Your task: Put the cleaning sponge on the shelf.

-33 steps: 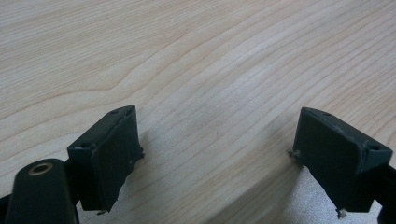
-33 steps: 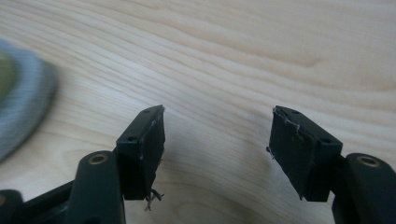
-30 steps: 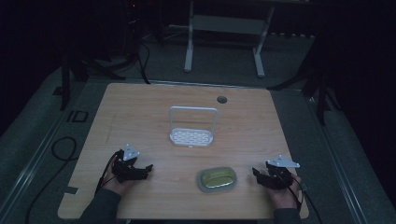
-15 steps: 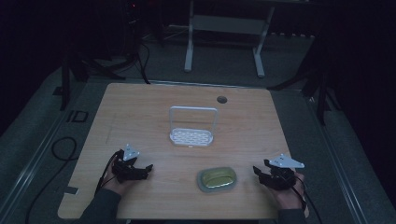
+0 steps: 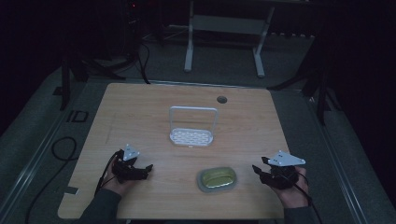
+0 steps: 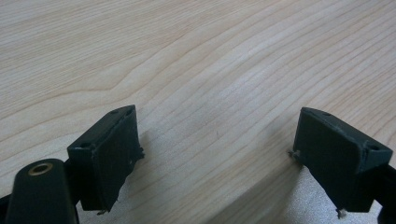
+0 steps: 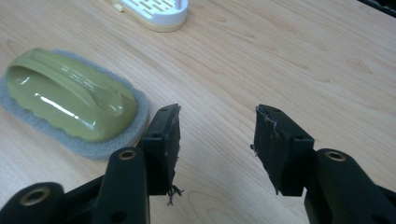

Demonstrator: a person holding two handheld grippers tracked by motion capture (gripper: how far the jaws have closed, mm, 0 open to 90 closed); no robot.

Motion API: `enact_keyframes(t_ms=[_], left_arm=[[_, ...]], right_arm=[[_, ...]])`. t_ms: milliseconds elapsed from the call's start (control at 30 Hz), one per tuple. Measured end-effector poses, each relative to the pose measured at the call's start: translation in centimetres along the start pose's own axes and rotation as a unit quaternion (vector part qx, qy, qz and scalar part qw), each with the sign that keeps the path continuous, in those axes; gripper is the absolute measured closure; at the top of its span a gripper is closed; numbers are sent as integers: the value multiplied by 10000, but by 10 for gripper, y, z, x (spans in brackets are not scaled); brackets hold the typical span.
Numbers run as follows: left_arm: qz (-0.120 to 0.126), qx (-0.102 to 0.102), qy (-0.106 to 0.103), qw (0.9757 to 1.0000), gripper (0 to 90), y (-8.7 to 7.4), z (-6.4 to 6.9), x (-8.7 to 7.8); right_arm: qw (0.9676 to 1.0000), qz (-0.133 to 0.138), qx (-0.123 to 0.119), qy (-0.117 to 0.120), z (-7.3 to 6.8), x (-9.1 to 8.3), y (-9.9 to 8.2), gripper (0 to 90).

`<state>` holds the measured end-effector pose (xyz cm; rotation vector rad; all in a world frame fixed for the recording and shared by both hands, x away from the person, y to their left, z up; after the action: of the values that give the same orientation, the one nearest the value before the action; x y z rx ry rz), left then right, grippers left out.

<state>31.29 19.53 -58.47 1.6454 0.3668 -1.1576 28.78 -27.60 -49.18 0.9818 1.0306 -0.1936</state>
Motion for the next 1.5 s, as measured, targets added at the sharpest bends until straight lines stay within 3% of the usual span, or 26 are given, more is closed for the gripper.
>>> enact_keyframes(t_ms=[233, 600, 967, 1500], left_arm=[[1, -1, -1, 10000, 146, 0, 0, 0], [0, -2, -1, 10000, 146, 0, 0, 0], [1, -4, -1, 10000, 147, 0, 0, 0], [-1, 17, -9, 10000, 146, 0, 0, 0]], right_arm=[[9992, -163, -353, 59, 0, -6, 9, 523], [9966, -384, -686, 263, -4, -5, 21, 526], [9888, -573, -1245, 595, -11, -3, 40, 511], [9788, -711, -1696, 897, -16, 3, 55, 494]])
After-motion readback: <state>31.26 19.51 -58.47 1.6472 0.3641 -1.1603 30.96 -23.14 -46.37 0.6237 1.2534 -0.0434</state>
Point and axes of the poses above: each handheld gripper's, and its own axes: x roughly forward along the jaws, y roughly out of its top, z roughly to its right, the point moved 3 cm from there along x, roughly forward along the jaws, and after that the axes turned 11 degrees about -z, right-handed, at the moved point
